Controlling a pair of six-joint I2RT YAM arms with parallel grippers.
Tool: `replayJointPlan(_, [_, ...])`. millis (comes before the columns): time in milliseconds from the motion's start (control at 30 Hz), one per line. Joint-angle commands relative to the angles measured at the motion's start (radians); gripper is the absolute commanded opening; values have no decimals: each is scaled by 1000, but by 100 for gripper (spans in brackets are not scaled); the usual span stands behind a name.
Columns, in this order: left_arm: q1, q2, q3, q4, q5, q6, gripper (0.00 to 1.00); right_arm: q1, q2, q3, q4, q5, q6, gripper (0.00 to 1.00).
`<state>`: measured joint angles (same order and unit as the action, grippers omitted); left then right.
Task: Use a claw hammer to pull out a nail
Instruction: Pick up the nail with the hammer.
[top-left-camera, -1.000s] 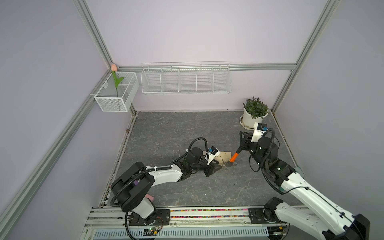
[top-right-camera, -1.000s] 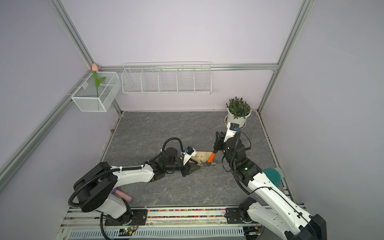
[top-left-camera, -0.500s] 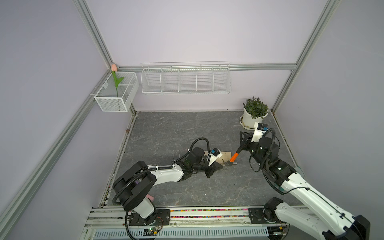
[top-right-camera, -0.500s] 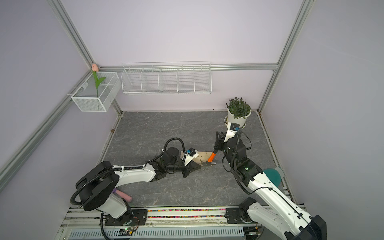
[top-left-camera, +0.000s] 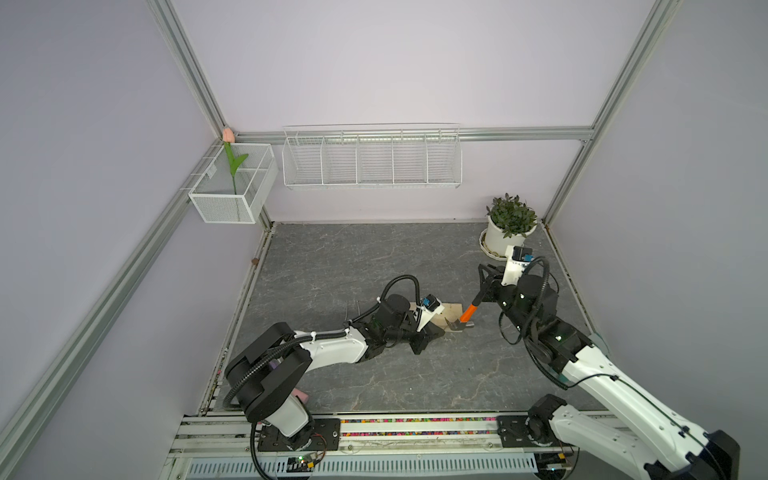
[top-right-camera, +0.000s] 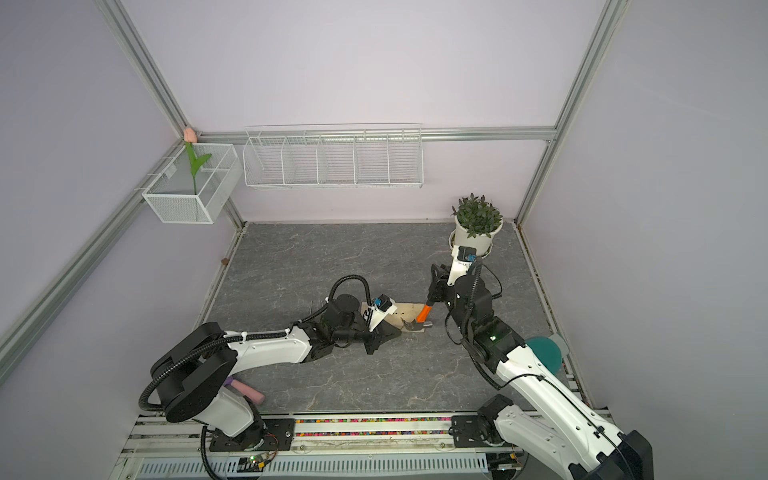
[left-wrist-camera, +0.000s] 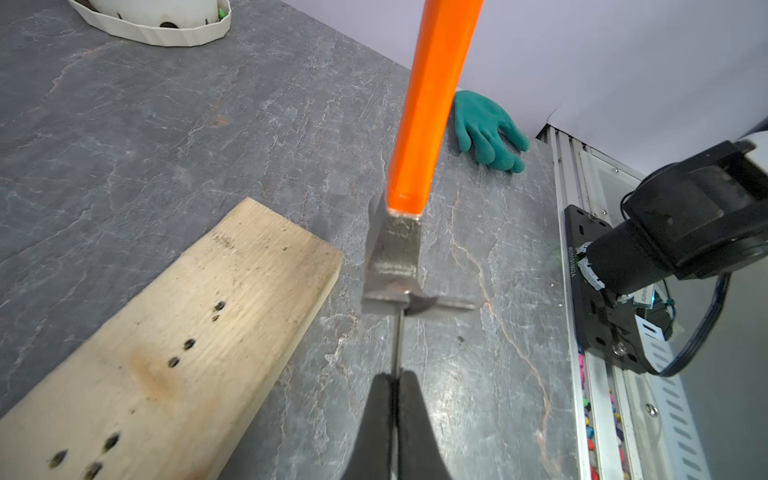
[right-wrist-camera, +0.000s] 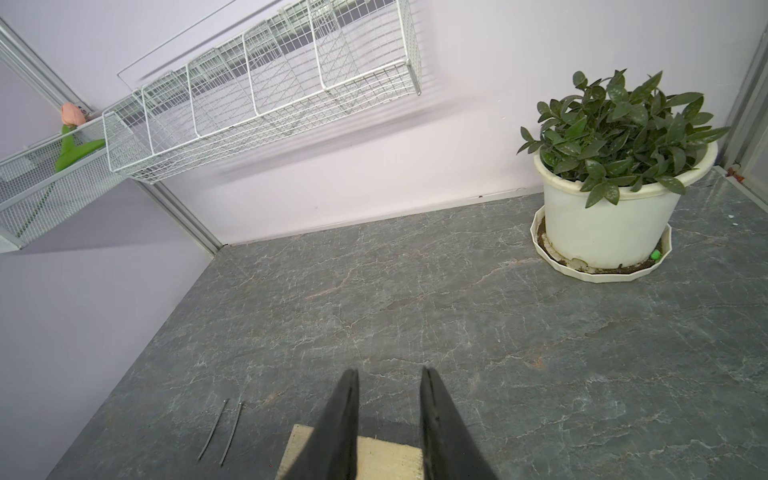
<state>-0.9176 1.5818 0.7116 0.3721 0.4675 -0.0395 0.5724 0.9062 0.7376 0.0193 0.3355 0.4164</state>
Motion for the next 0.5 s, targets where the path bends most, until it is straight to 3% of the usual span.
replayJointPlan(0, [-1, -32, 47, -18, -37, -16, 0, -6, -31, -25, 96, -46, -82, 7])
replayJointPlan(467, [-2, -55, 113, -113, -71, -60, 0, -5, -69, -75, 152, -118, -133, 7])
